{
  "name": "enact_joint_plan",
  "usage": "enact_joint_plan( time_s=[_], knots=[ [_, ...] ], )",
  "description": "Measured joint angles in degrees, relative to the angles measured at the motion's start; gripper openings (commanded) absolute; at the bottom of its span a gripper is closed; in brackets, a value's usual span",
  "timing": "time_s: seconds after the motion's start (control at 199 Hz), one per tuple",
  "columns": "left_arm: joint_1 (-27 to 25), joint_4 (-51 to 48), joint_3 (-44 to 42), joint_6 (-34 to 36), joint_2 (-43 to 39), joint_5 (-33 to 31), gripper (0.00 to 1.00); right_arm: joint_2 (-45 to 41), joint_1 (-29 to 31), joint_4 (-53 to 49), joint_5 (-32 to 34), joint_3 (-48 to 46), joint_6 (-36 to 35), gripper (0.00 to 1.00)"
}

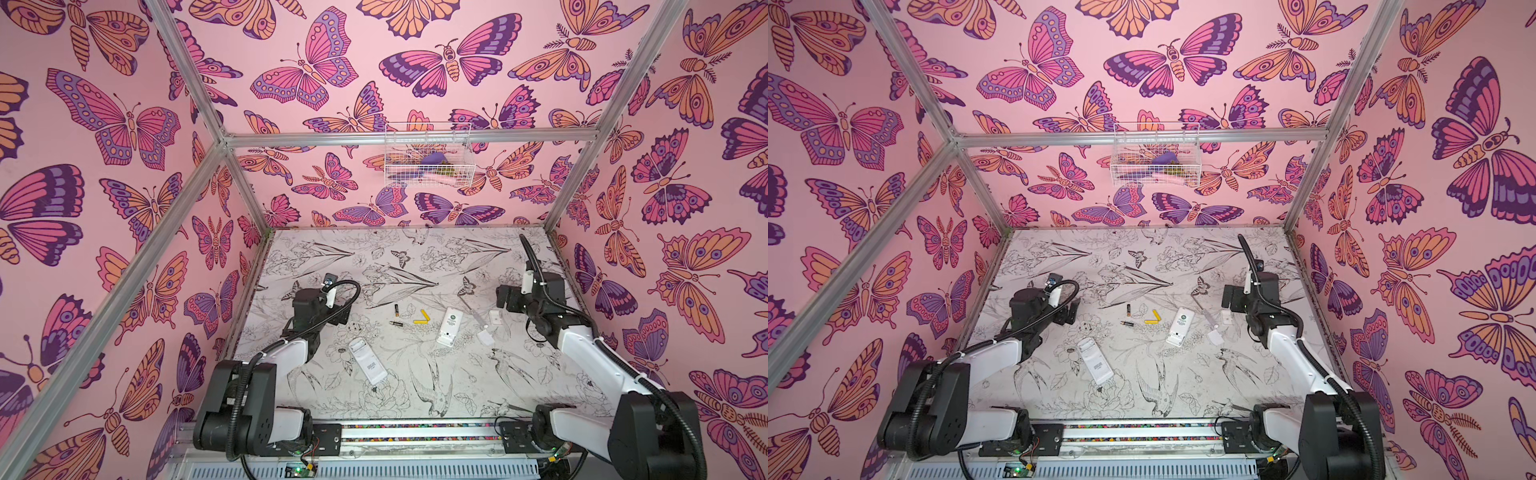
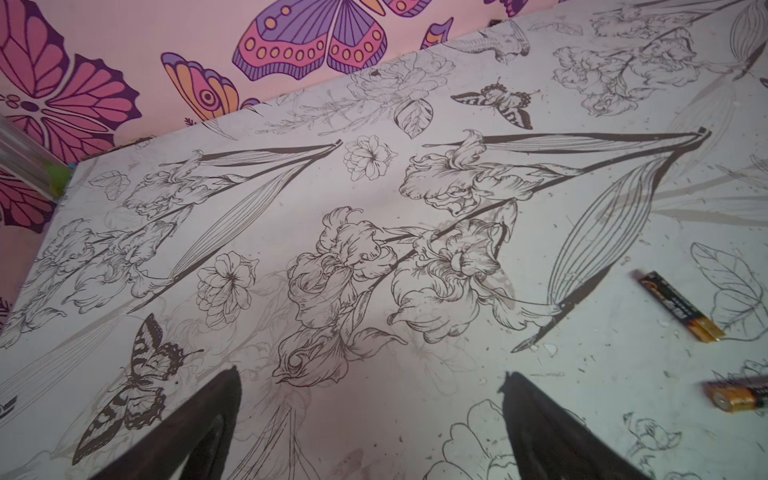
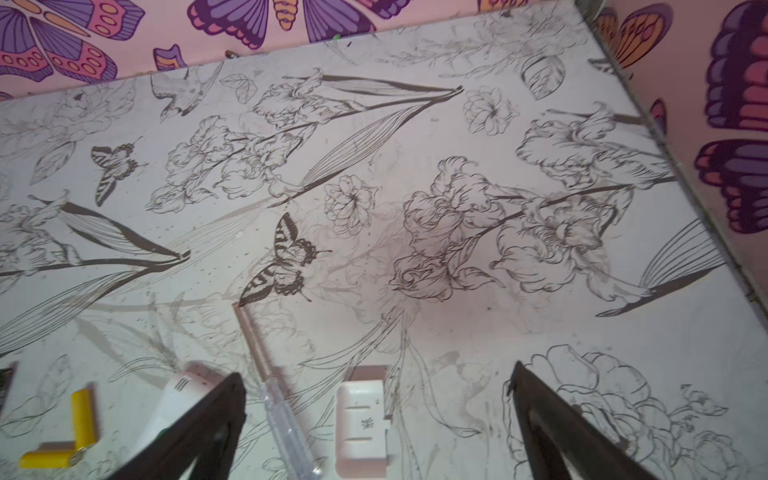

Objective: Unload the batteries from the remote control

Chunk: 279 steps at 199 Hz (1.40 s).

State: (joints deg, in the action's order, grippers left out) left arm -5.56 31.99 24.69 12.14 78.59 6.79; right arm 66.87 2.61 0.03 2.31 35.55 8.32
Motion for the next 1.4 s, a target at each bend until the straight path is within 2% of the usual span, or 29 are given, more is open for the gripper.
enact_joint_plan(
  time_s=[0.216,0.342,0.483,0.885,1.051,1.192,1.403],
  knots=[
    [0.04,13.22,-8.35,-2.01,2.38,-3.50,0.99,0.15,-1.73,11.93,3.26,-7.52,-4.15,0.99],
    [0.07,18.43,-9.53,-3.54,3.65,-6.60,0.99,2.69,-2.73,19.63,3.76,-9.75,-4.55,0.99],
    [0.37,26.18,-10.16,-4.46,9.16,-9.07,0.99,6.62,-2.97,26.23,3.63,-11.17,-4.52,0.99],
    [2.86,22.71,-6.69,-7.37,9.68,-10.49,0.99,14.99,-2.97,42.95,0.48,-14.80,-4.28,0.99],
    [2.93,22.03,-6.69,-7.76,9.68,-10.49,0.99,19.71,-2.97,53.02,-0.02,-18.67,-4.28,0.99],
    [2.93,21.99,-6.69,-7.78,9.68,-10.47,0.99,20.55,-2.97,49.24,0.85,-16.33,-4.07,0.99],
    [2.93,21.97,-6.69,-7.78,9.68,-10.49,0.99,20.46,-2.95,49.46,1.62,-14.05,-4.09,1.00]
  ],
)
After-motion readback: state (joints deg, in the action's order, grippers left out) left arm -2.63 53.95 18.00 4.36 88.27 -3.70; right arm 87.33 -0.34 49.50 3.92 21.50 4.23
